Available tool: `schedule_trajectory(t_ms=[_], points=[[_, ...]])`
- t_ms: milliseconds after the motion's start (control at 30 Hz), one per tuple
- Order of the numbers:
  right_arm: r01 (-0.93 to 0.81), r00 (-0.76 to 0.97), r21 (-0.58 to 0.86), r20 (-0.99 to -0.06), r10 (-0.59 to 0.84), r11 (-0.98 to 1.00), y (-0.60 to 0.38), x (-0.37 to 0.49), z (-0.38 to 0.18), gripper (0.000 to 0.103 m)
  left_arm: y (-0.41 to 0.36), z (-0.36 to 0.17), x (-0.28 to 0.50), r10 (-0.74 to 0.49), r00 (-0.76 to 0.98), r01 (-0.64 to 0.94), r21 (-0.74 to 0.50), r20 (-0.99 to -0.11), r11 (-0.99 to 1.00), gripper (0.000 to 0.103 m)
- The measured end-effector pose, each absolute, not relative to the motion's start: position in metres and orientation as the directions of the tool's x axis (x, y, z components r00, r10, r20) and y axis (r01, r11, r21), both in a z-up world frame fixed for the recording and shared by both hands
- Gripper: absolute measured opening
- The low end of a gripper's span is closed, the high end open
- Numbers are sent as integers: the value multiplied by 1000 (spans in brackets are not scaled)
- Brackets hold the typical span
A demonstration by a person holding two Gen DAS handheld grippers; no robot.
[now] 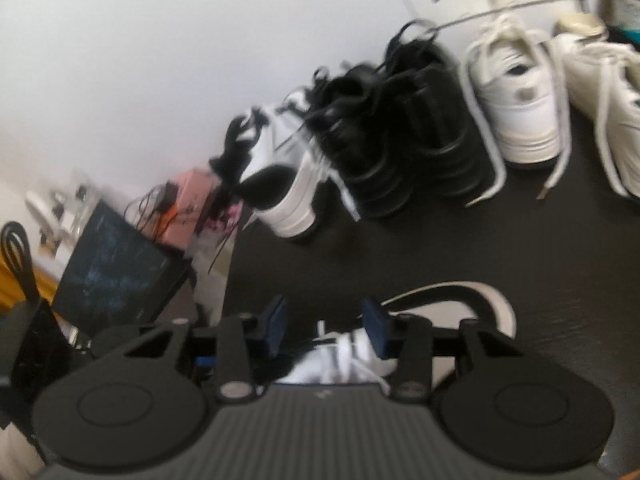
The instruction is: Lace up shoes with both hands
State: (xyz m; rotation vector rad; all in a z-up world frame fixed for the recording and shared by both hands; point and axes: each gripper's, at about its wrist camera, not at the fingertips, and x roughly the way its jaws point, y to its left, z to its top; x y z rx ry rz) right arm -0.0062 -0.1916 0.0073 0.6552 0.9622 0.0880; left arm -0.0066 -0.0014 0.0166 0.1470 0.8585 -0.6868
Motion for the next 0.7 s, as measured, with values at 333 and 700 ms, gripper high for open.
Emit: schedule_trajectory(t_ms=[333, 700], points=[[176, 509, 513, -778, 368, 840, -175, 8, -1, 16, 4, 16, -4, -518, 448, 598, -187, -729, 779, 20], [160, 530, 508, -768, 360, 847, -179, 8, 4, 1, 5, 16, 1, -529, 421, 600, -211, -737, 772, 20]])
